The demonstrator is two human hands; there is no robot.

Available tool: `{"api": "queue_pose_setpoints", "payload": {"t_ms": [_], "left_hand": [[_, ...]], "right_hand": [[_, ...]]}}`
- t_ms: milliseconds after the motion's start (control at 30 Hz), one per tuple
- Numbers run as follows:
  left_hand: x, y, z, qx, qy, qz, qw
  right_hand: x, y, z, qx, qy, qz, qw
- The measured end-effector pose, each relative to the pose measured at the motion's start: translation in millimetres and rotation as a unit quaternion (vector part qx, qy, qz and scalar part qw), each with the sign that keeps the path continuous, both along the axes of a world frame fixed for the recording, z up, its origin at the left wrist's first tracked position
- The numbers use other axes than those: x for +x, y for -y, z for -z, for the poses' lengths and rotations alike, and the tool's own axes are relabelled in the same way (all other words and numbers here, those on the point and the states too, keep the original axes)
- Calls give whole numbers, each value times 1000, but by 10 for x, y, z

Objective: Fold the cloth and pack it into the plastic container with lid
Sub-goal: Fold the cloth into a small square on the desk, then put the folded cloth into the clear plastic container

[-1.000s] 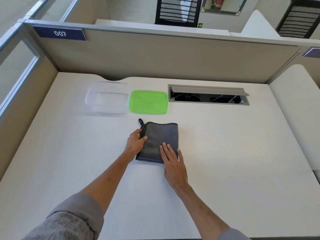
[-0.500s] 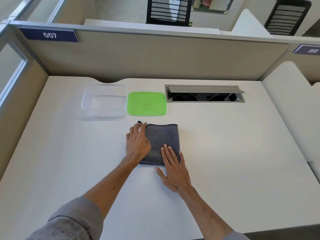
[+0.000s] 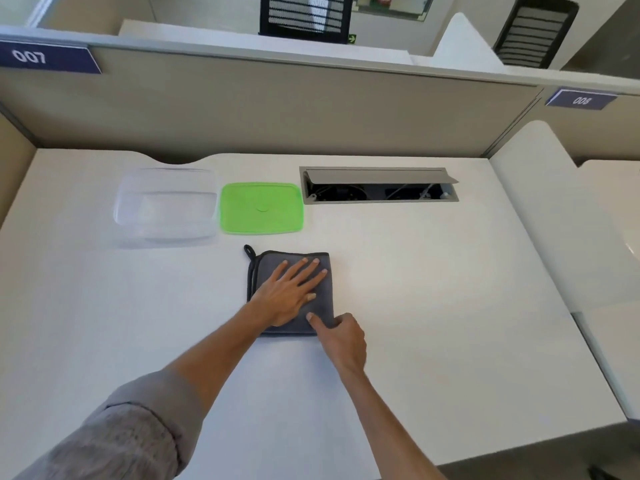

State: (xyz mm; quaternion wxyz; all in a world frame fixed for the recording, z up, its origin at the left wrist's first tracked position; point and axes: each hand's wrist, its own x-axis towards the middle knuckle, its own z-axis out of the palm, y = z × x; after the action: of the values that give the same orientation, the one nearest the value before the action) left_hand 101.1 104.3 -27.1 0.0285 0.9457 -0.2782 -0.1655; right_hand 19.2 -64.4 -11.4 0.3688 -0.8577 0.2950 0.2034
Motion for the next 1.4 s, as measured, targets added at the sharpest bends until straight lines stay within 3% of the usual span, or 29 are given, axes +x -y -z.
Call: {"api": "queue_pose_setpoints", "payload": {"t_ms": [167,367,533,733,867,967,1067,1200,1400], "left_hand": [[236,-43,-148,-121,-34,-93,988],[628,25,-312,-246,-171,-264,917],[654,133,-378,-398,-261,-393,786],[464,5,-430,-492,-313,-460,670],[321,-133,-420,-526,-276,-481,644],[180,-266,-382,-532,-258,-490,641],[47,-395,-346,-507,-258,-469,676],[-57,-571,-349,-475,-267,-430,720],[-82,-958,-569,-498,-265,-410,717]], "right_hand": [[145,40,62,166,-27,63,984],[267,212,-59,292,67,97,949],[468,443,-262,331,152,49,930],[683,625,-424,367,210,-2,906],[801,605,-403,364,187,65,910],[822,571,-261,285,139,55,947],[756,494,-119,211,98,0,973],[684,364,-83,139,105,-30,984],[747,80,-291,199,160,-15,967]]}}
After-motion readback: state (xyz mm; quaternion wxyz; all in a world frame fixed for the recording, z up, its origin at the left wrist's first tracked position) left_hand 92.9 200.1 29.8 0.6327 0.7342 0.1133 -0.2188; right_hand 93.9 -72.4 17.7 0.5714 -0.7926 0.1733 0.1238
